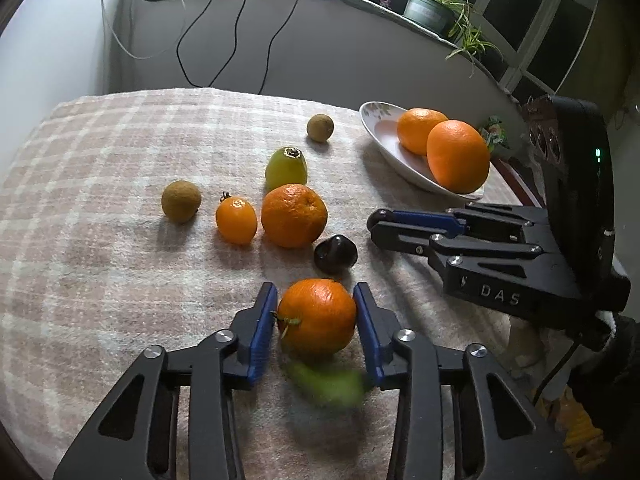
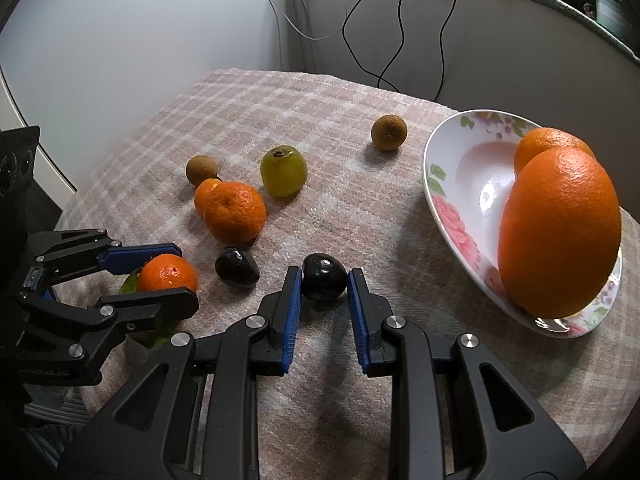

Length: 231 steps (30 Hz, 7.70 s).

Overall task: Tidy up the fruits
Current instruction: 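Close the right gripper on a dark plum while the left gripper grasps a leafy mandarin, then carry the plum and the mandarin in both grippers over the white plate, then open the left gripper to drop the mandarin while the right gripper releases the plum, then withdraw both open grippers from the plate toward the loose fruits, then close the left gripper on a brown kiwi while the right gripper grasps another dark plum, then carry the kiwi and the plum in both grippers over the plate, then lower the kiwi onto the plate with the left gripper while the right gripper releases the plum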

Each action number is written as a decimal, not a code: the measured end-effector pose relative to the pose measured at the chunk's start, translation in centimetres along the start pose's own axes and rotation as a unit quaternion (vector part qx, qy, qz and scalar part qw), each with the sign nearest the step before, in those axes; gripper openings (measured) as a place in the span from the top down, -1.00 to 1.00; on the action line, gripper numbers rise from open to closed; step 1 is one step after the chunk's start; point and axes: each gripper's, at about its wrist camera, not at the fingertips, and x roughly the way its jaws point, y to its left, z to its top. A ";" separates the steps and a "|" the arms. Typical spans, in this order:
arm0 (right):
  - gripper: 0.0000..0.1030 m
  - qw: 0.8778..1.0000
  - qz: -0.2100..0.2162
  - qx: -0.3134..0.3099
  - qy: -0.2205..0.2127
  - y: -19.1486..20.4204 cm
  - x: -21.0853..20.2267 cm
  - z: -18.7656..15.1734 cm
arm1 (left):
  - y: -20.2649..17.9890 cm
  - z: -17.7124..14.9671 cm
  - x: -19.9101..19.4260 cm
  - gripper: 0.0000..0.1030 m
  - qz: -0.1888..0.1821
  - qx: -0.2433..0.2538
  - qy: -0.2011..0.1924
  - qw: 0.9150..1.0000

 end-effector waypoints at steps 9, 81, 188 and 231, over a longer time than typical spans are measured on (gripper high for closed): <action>0.53 1.000 0.014 0.010 -0.018 -0.2 -2.0 -0.1 | -0.6 0.5 -1.0 0.29 0.004 0.012 -0.014 1.000; -0.52 0.978 -0.075 0.144 -0.133 -14.7 -13.2 -2.8 | -4.5 12.9 2.5 -0.12 -0.024 0.024 -0.066 0.997; 0.50 0.995 -0.021 0.049 -0.085 -8.1 -11.6 -2.4 | -3.8 11.0 3.2 0.54 -0.040 0.029 -0.047 0.998; 0.50 0.993 -0.054 0.084 -0.070 -14.9 -7.3 -2.0 | -6.0 16.5 11.1 0.38 -0.057 0.017 0.002 0.998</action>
